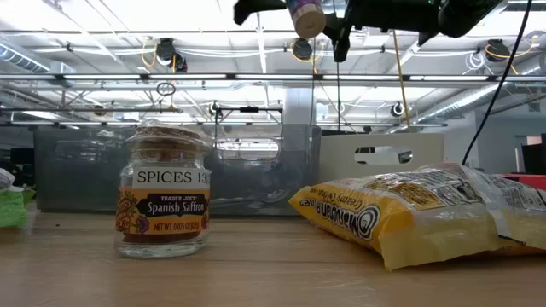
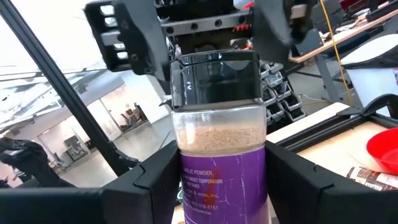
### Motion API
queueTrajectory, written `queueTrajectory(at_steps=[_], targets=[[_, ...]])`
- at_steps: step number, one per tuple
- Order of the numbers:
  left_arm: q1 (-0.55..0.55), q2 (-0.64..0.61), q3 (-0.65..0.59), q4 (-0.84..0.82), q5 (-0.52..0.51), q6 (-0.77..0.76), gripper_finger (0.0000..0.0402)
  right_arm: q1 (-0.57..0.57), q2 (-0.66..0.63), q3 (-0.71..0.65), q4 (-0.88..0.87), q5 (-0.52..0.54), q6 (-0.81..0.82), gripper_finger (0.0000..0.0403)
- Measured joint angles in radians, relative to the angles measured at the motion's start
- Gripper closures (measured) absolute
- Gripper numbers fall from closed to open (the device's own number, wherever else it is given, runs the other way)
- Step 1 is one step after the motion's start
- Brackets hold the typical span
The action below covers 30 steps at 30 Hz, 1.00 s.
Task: Pick & Place Food Item
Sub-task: Put the purple bottle into the white bin
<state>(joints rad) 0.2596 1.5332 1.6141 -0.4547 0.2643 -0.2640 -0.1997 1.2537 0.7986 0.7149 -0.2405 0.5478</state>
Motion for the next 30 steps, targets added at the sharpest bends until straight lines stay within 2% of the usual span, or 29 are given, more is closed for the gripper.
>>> queueTrajectory(at_steps=[7,11,19,25,30], targets=[[0.002,-0.055,0.0,-0.162,-0.007,-0.004,0.0107,-0.051,-0.044,0.0,0.014,-0.028,0.019,0.0209],[-0.01,-0.06,0.0,-0.188,-0.006,-0.02,0.0107,-0.071,-0.074,0.0,0.018,-0.027,0.019,0.0209],[-0.053,-0.003,0.0,-0.015,-0.038,-0.023,0.0108,-0.074,-0.085,0.0,0.017,-0.026,0.023,0.0209],[-0.064,0.043,0.0,-0.003,-0.037,-0.033,0.0107,-0.074,-0.085,0.0,0.065,-0.026,0.039,0.0209],[-0.066,0.055,-0.001,0.073,-0.026,-0.039,0.0107,-0.074,-0.085,0.0,0.068,-0.025,0.04,0.0209]])
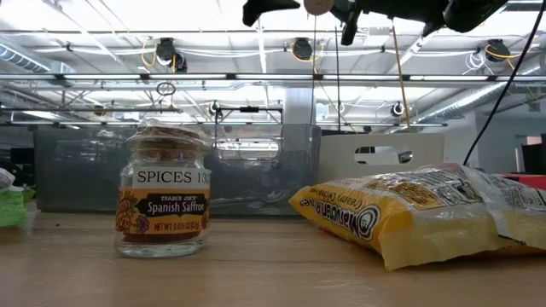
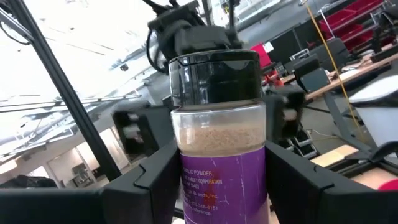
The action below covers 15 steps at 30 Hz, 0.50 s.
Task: Pick & Place Food Item
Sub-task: Put the purple bottle into the white bin
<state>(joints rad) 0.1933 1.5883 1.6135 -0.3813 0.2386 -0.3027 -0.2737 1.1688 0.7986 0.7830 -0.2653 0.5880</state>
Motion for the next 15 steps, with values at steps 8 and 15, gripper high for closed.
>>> queueTrajectory(at_steps=[8,15], targets=[[-0.006,0.028,0.001,0.099,0.001,-0.025,0.0107,0.0,0.0,0.0,0.023,0.001,0.001,0.0209],[-0.009,0.081,0.0,0.192,0.03,-0.057,0.0107,0.0,0.0,0.0,0.049,0.002,0.002,0.0209]])
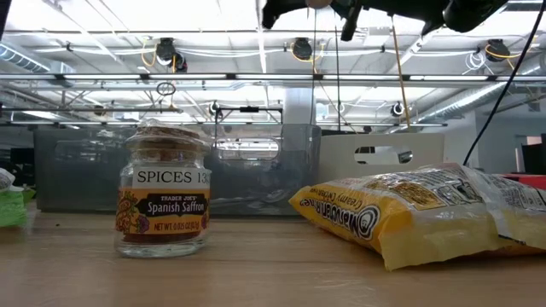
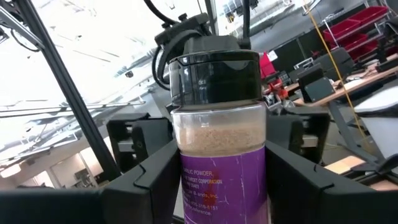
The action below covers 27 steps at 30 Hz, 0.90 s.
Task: Pick & Place Food Item
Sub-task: Put the purple bottle into the white bin
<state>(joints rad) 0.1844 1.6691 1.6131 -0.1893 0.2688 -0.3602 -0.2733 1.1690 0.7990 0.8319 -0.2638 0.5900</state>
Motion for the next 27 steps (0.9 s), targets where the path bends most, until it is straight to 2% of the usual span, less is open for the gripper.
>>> queueTrajectory(at_steps=[27], targets=[[-0.01,0.025,0.0,0.074,-0.028,0.015,0.0108,0.0,0.0,0.0,0.075,0.029,0.0,0.0209]])
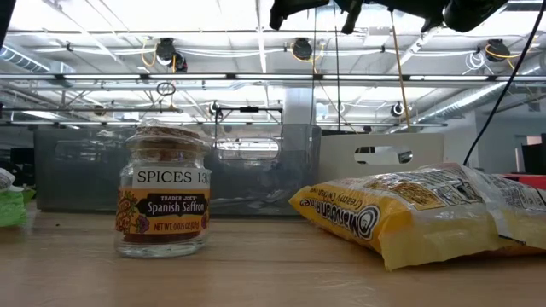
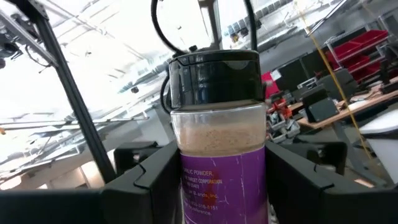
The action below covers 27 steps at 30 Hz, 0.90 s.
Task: Pick & Place Food Item
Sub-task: Put the purple bottle into the white bin
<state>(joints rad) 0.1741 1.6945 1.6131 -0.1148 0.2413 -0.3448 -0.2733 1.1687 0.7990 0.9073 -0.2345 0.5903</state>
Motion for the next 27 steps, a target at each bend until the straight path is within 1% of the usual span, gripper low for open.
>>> queueTrajectory(at_steps=[27], targets=[[-0.003,0.001,0.0,-0.022,-0.011,0.002,0.0108,0.0,0.0,0.0,0.033,0.002,0.0,0.0209]])
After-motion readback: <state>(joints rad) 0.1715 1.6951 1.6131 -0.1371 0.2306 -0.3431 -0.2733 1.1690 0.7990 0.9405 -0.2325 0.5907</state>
